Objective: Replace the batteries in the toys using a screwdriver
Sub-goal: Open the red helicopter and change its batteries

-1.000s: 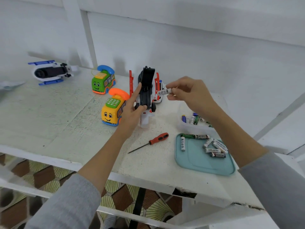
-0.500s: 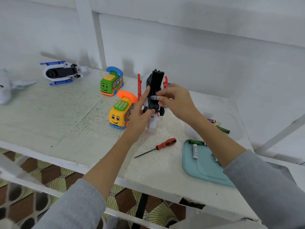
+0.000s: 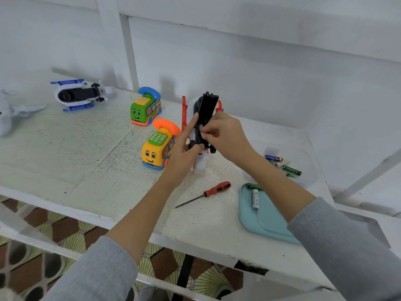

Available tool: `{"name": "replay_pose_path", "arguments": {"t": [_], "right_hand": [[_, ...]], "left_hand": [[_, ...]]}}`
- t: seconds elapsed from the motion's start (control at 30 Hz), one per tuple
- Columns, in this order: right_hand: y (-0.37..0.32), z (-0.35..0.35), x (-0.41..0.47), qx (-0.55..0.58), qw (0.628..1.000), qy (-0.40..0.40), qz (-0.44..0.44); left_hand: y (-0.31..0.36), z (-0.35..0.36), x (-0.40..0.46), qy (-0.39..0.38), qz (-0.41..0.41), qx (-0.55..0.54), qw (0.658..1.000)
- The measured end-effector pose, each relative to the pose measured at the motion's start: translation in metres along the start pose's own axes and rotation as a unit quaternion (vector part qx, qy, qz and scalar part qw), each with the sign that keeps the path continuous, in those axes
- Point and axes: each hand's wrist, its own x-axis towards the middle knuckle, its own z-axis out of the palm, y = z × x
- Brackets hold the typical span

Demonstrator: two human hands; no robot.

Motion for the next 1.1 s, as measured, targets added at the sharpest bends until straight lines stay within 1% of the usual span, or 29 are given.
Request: {"name": "replay_pose_path", "arguments": {"t": [0.1,0.23,0.27,0.33,0.4,0.53,0.6,0.73,1.1], "right_hand": [[0.004,0.006,-0.004,-0.017,1.0,0.015,-0.015],[0.005,0.011,-0.004,-0.091,0.995,0.035,-0.014],[0.006,0.009,-0.003,-0.095,0.995,0.025,0.002],[0.006,0.005,0.0,-0.049,0.998,-0.015,0.042],[0.005,0.002,0.002,-0.023,0.998,-0.042,0.048],[0.005,-0.001,0.004,-0.024,0.997,-0.041,0.052],[0.006,-0.003,0.005,-0.024,0.996,-0.056,0.064],[0.005,-0.005,0.009,-0.053,0.993,-0.084,0.07],[-0.001,0.001,0.015,-0.133,0.983,-0.108,0.064]], "left_hand": [[0.003,0.003,-0.001,-0.008,0.002,-0.002,1.0],[0.0,0.002,-0.001,-0.004,-0.002,-0.009,1.0],[0.0,0.002,-0.001,-0.001,-0.003,-0.009,1.0],[0.001,0.002,-0.001,0.003,-0.003,-0.006,1.0],[0.002,0.004,-0.001,0.003,-0.003,-0.004,1.0],[0.0,0.005,-0.001,0.001,-0.003,0.016,1.0],[0.0,0.006,-0.001,0.004,-0.006,0.017,1.0],[0.001,0.008,0.0,0.005,0.001,0.019,1.0],[0.0,0.01,0.002,0.016,-0.007,0.002,1.0]]}}
